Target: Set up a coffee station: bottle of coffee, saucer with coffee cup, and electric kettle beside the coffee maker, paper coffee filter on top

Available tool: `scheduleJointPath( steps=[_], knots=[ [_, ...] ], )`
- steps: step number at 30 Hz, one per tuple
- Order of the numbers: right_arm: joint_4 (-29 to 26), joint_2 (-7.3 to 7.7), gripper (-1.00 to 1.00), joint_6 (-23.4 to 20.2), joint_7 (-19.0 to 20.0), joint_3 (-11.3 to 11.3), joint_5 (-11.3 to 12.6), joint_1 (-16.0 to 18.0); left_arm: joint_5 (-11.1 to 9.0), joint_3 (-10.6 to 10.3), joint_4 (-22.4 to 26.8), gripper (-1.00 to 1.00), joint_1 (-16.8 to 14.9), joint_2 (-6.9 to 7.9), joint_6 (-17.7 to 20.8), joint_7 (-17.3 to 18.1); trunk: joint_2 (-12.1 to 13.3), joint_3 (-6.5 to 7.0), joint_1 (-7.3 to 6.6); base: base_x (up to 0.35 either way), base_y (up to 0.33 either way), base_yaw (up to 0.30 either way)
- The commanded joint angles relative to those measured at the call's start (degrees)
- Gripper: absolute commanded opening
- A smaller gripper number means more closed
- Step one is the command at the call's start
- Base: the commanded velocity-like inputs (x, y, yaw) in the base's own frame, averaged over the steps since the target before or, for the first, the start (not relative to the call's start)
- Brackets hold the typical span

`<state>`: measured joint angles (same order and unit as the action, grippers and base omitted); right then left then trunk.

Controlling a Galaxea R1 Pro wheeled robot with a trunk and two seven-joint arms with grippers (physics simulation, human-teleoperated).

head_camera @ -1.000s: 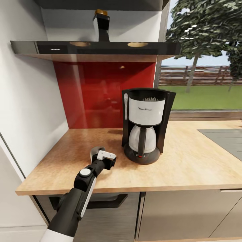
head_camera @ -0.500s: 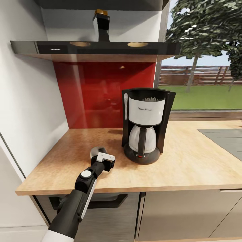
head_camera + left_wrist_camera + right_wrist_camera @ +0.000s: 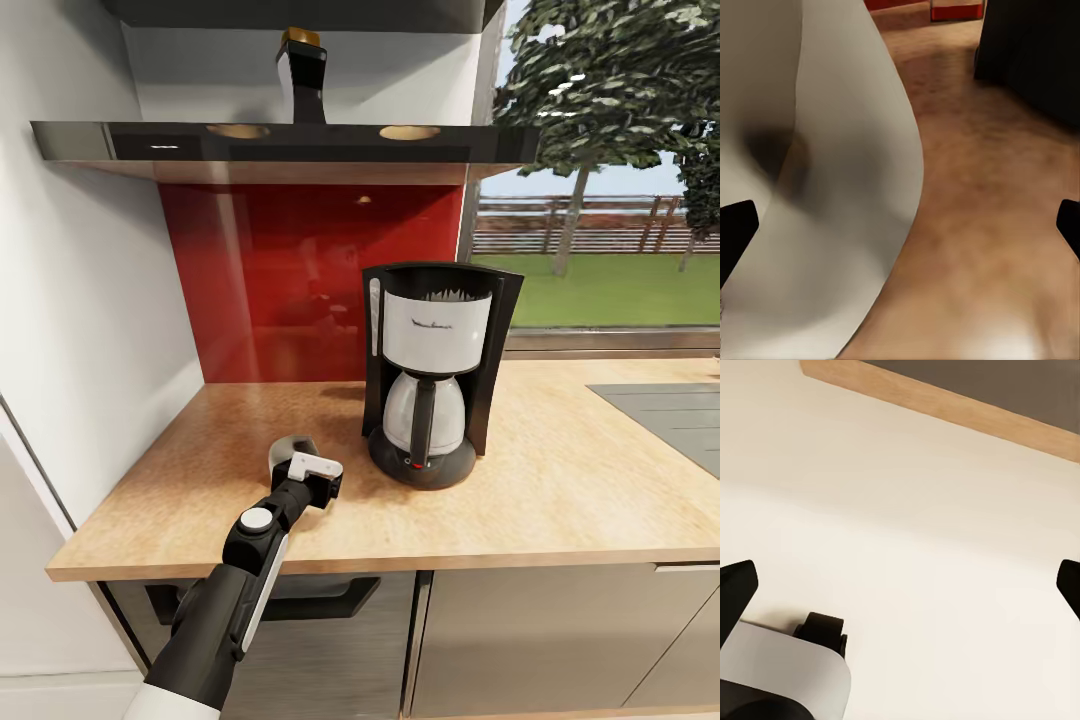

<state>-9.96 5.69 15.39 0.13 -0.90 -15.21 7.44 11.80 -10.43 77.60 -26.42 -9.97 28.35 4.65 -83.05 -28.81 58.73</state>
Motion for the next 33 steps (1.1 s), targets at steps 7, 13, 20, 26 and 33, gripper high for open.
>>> scheduleJointPath(
  steps=[7,13,20,26,33],
  knots=[
    [0.03,0.02,1.0,0.17,0.03,-0.07,-0.17,0.03,0.65,0.02,0.09,1.0,-0.03,-0.03,-0.87,-0.95,-0.03,-0.06,0.0,0.0,0.0,0.0],
    [0.03,0.02,1.0,0.16,0.0,-0.02,-0.17,0.03,0.55,-3.31,0.14,1.0,-0.03,-0.03,-1.06,-8.38,-0.03,-0.06,0.0,0.0,0.0,0.0],
    [0.03,0.02,1.0,0.16,0.03,-0.01,-0.17,0.03,0.51,-6.13,0.11,1.0,-0.03,-0.03,-1.16,-10.93,-0.03,-0.06,0.0,0.0,0.0,0.0],
    [0.03,0.02,1.0,0.16,0.01,0.0,-0.17,0.03,0.51,-6.66,0.05,1.0,-0.03,-0.03,-1.33,-11.48,-0.03,-0.06,0.0,0.0,0.0,0.0],
    [0.03,0.02,1.0,0.16,0.01,0.01,-0.17,0.03,0.52,-6.87,-1.26,1.0,-0.03,-0.03,-3.79,-11.64,-0.03,-0.06,0.0,0.0,0.0,0.0]
  ],
)
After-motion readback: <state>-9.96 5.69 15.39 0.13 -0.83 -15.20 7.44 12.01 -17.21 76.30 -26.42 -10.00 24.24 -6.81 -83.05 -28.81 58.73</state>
